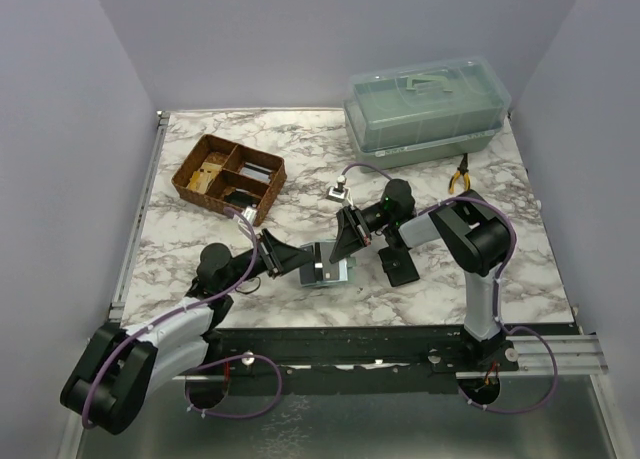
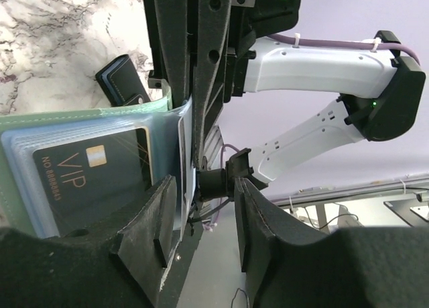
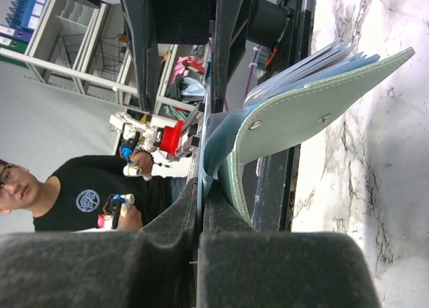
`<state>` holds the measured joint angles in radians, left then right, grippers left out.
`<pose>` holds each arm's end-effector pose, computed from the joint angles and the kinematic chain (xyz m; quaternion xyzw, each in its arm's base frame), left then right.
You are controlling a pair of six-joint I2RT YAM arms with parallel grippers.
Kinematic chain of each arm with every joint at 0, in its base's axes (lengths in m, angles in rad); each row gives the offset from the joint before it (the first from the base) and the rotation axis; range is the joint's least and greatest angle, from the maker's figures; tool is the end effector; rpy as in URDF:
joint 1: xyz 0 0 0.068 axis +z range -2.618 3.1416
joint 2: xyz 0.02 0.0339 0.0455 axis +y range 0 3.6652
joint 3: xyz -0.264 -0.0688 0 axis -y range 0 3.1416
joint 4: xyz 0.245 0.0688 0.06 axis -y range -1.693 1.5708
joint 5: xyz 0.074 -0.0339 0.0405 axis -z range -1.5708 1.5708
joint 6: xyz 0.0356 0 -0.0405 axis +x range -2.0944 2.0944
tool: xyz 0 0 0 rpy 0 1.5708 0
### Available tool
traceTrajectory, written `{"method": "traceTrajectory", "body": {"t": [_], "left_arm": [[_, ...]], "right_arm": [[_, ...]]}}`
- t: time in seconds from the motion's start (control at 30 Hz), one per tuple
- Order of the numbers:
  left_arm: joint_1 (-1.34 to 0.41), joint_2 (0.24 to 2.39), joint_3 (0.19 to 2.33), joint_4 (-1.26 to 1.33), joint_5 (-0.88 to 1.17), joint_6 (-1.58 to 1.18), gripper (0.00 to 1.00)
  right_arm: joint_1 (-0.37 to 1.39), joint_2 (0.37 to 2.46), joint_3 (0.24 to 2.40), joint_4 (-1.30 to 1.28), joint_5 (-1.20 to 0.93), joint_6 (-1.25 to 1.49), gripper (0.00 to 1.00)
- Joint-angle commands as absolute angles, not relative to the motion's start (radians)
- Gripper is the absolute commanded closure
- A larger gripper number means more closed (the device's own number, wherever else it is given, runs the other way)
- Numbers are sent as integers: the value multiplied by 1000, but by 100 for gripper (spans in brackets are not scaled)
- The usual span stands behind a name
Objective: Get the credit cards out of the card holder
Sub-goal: Remove the credit card from the card holder.
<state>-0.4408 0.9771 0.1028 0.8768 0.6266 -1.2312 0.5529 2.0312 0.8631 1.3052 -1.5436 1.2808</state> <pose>0.1524 -0.0950 0.1831 -0.0573 0.7041 -0.6457 0.2901 0.2900 0.2208 0.1584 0.3237 -0.6272 -0.7076 0.0350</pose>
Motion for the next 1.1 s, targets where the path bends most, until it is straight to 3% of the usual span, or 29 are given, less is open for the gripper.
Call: {"method": "traceTrajectory", "body": {"t": [0.0,0.37,0.47,0.6,0.7,1.07], "left_arm": [[-445,1002,121,947,659,-1244,55],[-502,1175,171,1025,661,-1240,63],[-508,1202,177,1077,673,-1262,78],[-512,1236,182,1148,695,-1290,86],[-512,1263,183,1194,716,-1302,100],[-413,1154,92,1191,728,-1331,100]], "right_arm": [[554,2053,868,1385,-1572,1302,100],[554,2053,867,1403,-1573,1314,100],[554,2058,866,1415,-1574,1321,100],[554,2068,868,1449,-1573,1350,100],[554,2070,869,1467,-1577,1364,100],[539,2055,859,1427,-1583,1329,100]]}}
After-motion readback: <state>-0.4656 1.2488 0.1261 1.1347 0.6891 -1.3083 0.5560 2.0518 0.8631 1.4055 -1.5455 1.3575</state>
